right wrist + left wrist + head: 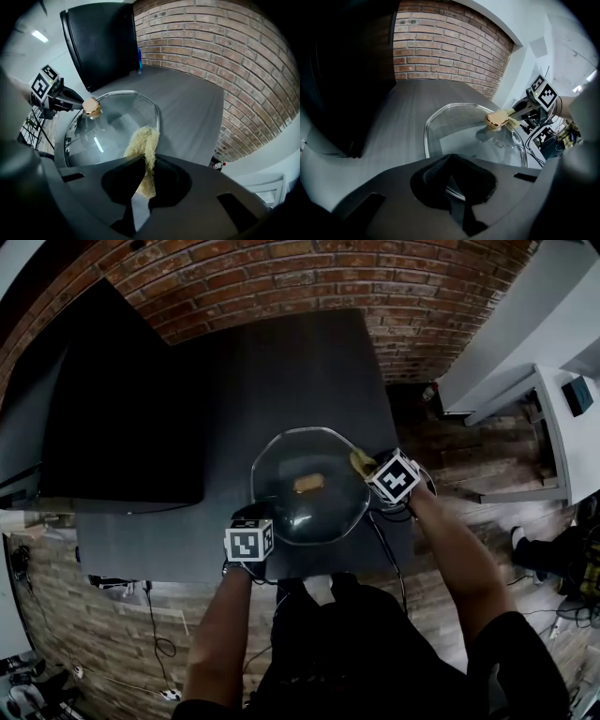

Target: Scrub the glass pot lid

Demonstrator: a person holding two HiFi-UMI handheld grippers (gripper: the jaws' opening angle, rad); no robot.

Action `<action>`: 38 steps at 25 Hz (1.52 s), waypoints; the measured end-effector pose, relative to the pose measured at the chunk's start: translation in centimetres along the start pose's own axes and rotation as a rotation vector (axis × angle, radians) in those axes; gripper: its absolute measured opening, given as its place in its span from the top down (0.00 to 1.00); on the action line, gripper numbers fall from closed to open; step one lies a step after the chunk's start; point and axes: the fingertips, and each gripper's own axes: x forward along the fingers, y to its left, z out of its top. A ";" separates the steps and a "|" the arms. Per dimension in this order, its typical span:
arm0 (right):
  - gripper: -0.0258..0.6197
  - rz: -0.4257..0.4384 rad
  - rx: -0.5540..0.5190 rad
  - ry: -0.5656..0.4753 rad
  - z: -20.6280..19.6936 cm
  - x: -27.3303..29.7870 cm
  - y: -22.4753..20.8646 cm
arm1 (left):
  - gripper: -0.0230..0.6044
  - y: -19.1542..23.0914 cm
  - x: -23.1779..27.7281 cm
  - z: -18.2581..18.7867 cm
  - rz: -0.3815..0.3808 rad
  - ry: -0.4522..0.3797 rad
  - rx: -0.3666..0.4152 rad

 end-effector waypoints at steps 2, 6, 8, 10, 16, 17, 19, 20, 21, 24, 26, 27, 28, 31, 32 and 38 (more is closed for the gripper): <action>0.88 -0.001 0.018 -0.004 -0.6 -0.2 0.7 | 0.91 0.1 0.0 0.0 -0.001 0.004 0.007; 0.88 -0.021 0.068 -0.010 -1.5 -0.6 2.1 | 0.91 0.1 0.0 -0.2 -0.031 0.018 0.043; 0.88 -0.035 0.098 -0.009 -2.1 -0.8 2.6 | 0.91 0.0 0.1 -0.1 -0.052 0.016 0.066; 0.88 -0.050 0.132 -0.016 -2.5 -1.0 3.3 | 0.91 0.0 0.3 -0.1 -0.075 0.015 0.082; 0.88 -0.104 0.205 -0.010 -3.6 -1.6 6.1 | 0.91 0.2 0.1 -0.2 -0.135 0.022 0.131; 0.88 -0.110 0.218 -0.008 -3.8 -1.7 6.5 | 0.91 0.2 0.1 -0.2 -0.144 0.023 0.141; 0.88 -0.116 0.240 -0.015 -3.9 -1.9 7.5 | 0.91 0.1 0.1 -0.2 -0.159 0.025 0.161; 0.88 -0.117 0.250 -0.020 -3.9 -2.0 8.1 | 0.91 0.1 0.0 -0.2 -0.166 0.025 0.171; 0.88 -0.116 0.261 -0.026 -3.9 -1.9 8.7 | 0.91 0.1 0.0 -0.2 -0.174 0.025 0.181; 0.88 -0.108 0.303 -0.030 -4.2 -1.7 10.6 | 0.91 0.0 0.0 -0.3 -0.195 0.023 0.204; 0.88 -0.120 0.320 -0.033 -4.3 -1.7 11.4 | 0.91 0.0 0.0 -0.3 -0.205 0.022 0.216; 0.88 -0.124 0.331 -0.037 -4.2 -1.7 11.9 | 0.91 -0.1 0.0 -0.3 -0.210 0.021 0.222; 0.88 -0.130 0.343 -0.043 -4.1 -1.6 12.2 | 0.91 0.0 0.0 -0.3 -0.214 0.021 0.227; 0.88 -0.152 0.383 -0.056 -3.9 -1.6 13.1 | 0.91 -0.1 0.0 -0.4 -0.230 0.023 0.243; 0.88 -0.157 0.398 -0.061 -3.9 -1.6 13.4 | 0.91 -0.1 0.1 -0.4 -0.235 0.023 0.249; 0.89 -0.169 0.457 -0.117 -2.2 -1.2 16.1 | 0.91 -0.1 -0.1 -0.5 -0.256 0.022 0.278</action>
